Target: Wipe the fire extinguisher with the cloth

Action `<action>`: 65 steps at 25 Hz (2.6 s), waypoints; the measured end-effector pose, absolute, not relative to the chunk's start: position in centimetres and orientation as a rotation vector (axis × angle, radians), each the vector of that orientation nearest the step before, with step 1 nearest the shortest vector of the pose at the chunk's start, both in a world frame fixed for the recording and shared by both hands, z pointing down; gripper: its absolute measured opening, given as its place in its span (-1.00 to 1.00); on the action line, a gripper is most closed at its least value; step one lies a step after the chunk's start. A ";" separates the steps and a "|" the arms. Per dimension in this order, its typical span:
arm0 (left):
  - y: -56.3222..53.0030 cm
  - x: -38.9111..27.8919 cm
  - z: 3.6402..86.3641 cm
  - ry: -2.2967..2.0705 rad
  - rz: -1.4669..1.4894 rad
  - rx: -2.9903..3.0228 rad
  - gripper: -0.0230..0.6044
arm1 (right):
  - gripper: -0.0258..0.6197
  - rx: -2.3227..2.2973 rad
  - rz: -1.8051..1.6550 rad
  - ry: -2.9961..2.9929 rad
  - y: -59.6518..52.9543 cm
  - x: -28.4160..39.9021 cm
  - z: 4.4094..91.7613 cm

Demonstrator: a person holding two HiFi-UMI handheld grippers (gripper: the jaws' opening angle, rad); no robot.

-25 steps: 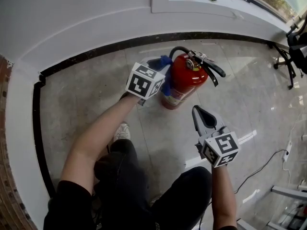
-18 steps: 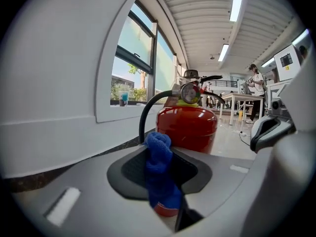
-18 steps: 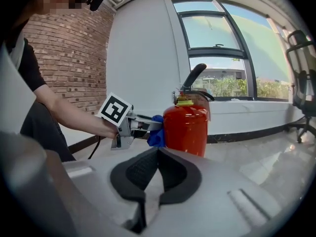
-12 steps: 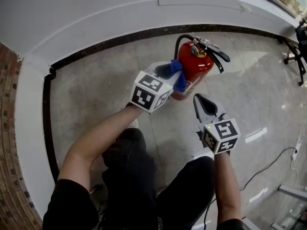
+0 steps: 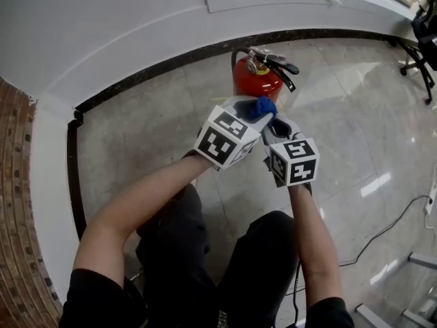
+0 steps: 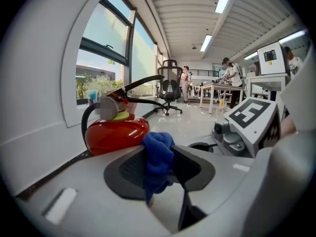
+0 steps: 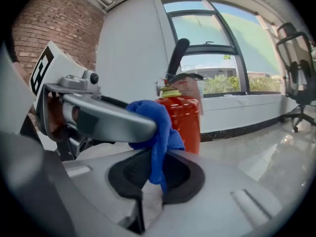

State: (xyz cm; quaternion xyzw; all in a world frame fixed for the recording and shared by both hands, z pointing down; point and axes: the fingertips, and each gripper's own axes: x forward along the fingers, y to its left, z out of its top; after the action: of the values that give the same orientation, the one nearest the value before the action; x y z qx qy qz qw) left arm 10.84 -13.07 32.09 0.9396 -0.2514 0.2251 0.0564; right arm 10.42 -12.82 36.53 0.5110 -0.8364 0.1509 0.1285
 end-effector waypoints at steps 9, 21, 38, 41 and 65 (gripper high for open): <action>-12.5 9.2 33.3 -0.753 0.767 2.792 -0.27 | -0.79 1.720 0.491 -2.466 -15.4 16.2 34.5; -11.6 7.4 36.7 -0.704 0.944 2.754 -0.26 | -0.79 1.650 0.536 -2.368 -16.1 16.6 37.7; -14.8 5.5 36.3 -0.641 0.587 2.735 -0.67 | -0.79 1.247 0.281 -2.453 -13.8 6.7 39.0; -16.0 5.0 36.5 -0.685 0.563 2.766 -0.73 | -0.74 1.233 0.263 -2.451 -13.7 6.0 38.9; -27.8 2.4 39.9 -0.994 0.480 2.675 -0.76 | -0.89 1.101 0.279 -2.398 -11.1 6.3 37.5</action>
State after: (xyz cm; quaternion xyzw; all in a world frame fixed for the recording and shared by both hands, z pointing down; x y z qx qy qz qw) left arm 2.41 -27.83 39.89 0.9173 -0.3409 0.1645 0.1239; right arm 6.26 -11.14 37.54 0.4027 -0.8770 0.1020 0.2414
